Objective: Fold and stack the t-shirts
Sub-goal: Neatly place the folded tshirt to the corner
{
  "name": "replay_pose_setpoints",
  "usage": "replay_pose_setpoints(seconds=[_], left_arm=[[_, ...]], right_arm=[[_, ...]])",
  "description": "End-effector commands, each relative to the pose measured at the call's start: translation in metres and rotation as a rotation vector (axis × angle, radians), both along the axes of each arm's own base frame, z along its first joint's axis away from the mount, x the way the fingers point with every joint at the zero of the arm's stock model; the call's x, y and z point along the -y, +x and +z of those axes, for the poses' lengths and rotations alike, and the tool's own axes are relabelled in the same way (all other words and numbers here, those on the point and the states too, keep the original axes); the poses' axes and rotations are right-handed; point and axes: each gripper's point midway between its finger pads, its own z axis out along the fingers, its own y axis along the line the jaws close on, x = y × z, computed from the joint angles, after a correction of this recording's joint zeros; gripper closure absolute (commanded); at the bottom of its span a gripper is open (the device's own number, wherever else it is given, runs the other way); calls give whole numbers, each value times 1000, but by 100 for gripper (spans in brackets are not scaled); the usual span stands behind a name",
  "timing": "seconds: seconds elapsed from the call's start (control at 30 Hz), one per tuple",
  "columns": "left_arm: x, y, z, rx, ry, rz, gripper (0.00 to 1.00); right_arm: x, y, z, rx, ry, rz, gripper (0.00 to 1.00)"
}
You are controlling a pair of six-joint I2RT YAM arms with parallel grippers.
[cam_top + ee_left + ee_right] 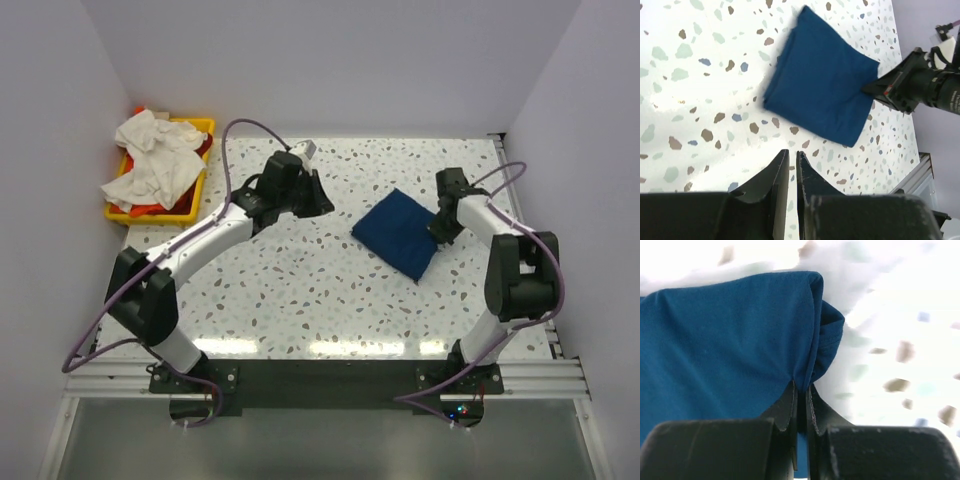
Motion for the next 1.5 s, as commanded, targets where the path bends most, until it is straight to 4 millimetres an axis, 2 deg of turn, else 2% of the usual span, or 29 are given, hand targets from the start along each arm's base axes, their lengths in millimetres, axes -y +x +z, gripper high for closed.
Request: replay_pose_setpoints(seconds=[0.0,0.03,0.07,0.1,0.13,0.2,0.23,0.37,0.43,0.57,0.77,0.83,1.07,1.13,1.17,1.2,1.23,1.27,1.37,1.47], left_arm=[[-12,-16,17,53,1,-12,84],[-15,-21,12,44,6,-13,84],[-16,-23,14,47,3,-14,84],[-19,-26,20,60,-5,-13,84],[-21,-31,15,50,1,-14,84],[-24,-37,21,57,-12,-15,84],[-26,-41,18,52,-10,-16,84],[-34,-52,25,64,-19,-15,84],[-36,-56,25,63,-20,-16,84],[-39,-62,31,73,-24,-13,84],[-44,-68,36,84,-27,-10,83],[-45,-70,35,84,-27,-11,83],[-48,-75,35,90,-37,-12,83],[-48,-76,35,91,-38,-13,83],[-49,-76,35,93,-38,-14,83],[-49,-77,34,92,-37,-14,83],[-49,-77,35,94,-39,-14,82],[-49,-77,35,95,-38,-15,82],[-48,-76,32,95,-39,-16,82],[-46,-75,31,93,-44,-19,82]], right_arm=[[50,-49,15,-80,-123,-209,100],[56,-57,16,-93,-130,-229,100],[73,-74,18,-109,-137,-290,100],[80,-81,19,-115,-139,-319,100],[94,-91,21,-123,-141,-371,100],[107,-113,23,-146,-142,-425,100],[120,-124,25,-157,-137,-476,100],[138,-165,29,-189,-125,-580,100],[145,-179,36,-162,-121,-633,100],[146,-208,33,-170,-97,-701,100],[147,-238,27,-210,-88,-756,100],[144,-244,24,-214,-81,-758,100],[130,-242,29,-142,-23,-742,98],[127,-233,30,-110,5,-707,72],[127,-230,31,-99,10,-689,35],[128,-230,34,-95,4,-672,19],[129,-229,38,-90,-2,-669,6],[131,-227,41,-83,-10,-651,1],[136,-219,55,-50,-23,-606,1],[129,-192,64,54,45,-510,1]])
